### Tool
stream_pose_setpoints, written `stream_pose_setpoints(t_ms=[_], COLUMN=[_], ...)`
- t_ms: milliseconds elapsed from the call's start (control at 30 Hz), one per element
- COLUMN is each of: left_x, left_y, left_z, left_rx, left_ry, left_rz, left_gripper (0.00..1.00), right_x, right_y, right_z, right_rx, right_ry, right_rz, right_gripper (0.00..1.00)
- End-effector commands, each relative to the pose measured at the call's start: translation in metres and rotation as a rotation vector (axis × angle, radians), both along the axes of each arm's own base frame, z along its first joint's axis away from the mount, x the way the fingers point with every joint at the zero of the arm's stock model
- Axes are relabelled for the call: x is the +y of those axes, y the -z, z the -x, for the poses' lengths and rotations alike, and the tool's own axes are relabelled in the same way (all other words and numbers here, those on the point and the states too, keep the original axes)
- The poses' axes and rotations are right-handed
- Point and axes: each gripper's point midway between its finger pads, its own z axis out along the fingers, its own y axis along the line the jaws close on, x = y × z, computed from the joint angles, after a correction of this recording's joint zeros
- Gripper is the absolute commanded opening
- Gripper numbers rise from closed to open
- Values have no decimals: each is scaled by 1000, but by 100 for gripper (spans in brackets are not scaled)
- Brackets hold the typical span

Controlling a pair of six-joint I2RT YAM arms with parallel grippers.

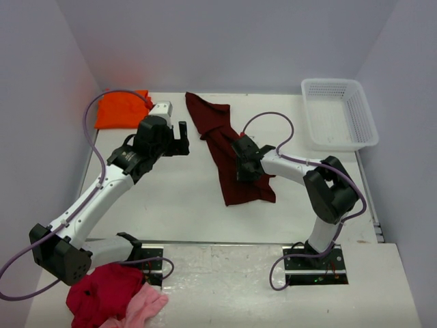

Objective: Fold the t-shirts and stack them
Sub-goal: Flatten out the tshirt

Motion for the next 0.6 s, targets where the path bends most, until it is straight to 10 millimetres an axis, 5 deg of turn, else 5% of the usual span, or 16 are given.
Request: stream_pose_setpoints(t_ms=[0,200,300,367,567], left_x=[-4,-4,-3,-2,-3], left_y=[-8,-5,-5,-3,4], left_z=[0,0,1,2,4], left_rx=[-42,-39,-39,-37,-27], left_ry=[28,32,30,30,31], left_rz=[12,11,11,7,13], left_gripper=[100,100,100,100,100], right_x=[-6,-8,-5,-4,14], right_y=[-15,-15,-20,-25,-85], right_z=[-9,-11,-12,-12,-8], right_rx=[-54,-53,-64,-73,-178], right_ry=[57,67,71,68,-4], right_rz=[14,21,5,4,0], right_gripper=[37,19,1,0,0])
